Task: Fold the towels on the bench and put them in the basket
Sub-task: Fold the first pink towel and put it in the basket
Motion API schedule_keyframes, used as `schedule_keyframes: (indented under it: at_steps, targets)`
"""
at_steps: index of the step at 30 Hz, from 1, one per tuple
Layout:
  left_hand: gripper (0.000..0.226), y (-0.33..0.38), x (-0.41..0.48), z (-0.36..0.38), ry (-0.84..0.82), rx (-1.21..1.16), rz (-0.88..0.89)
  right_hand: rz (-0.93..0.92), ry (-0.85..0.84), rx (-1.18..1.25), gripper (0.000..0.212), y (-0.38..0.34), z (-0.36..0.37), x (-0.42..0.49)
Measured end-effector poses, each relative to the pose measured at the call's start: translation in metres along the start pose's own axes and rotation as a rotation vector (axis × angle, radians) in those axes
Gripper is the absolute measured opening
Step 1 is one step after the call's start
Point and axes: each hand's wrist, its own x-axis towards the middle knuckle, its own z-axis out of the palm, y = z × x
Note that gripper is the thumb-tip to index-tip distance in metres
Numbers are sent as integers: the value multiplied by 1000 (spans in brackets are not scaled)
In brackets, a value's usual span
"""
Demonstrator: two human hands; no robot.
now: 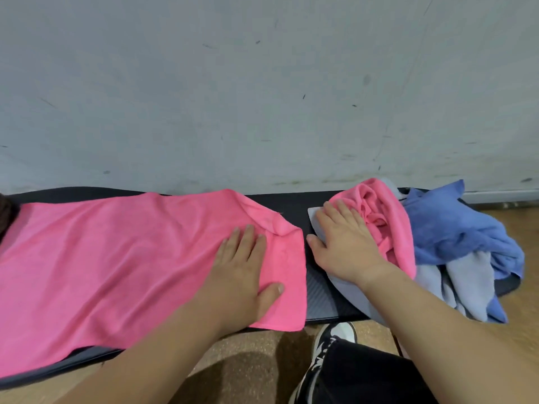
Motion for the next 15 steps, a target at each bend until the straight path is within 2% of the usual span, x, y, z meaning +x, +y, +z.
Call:
schedule_keyframes:
  at_steps: [2, 5, 7, 11, 13, 15]
  targets:
    - [103, 0, -2, -2, 50, 12, 47, -6, 108, 65, 56, -8, -3, 3]
    - [93, -1, -8, -5, 121, -16, 104, -112, 316, 194, 38, -39, -10, 6]
    - [88, -4, -15, -3, 139, -35, 138, -123, 268, 235, 31, -61, -11, 11]
    - [80, -8, -27, -1, 148, 52, 171, 90, 55, 267, 42, -75, -2, 33]
    - [80, -8, -30, -8, 135, -17, 168, 97, 60, 343, 24, -76, 2, 43]
    - [83, -11, -33, -11, 51, -75, 147, 80, 125, 435, 15, -78, 1, 51]
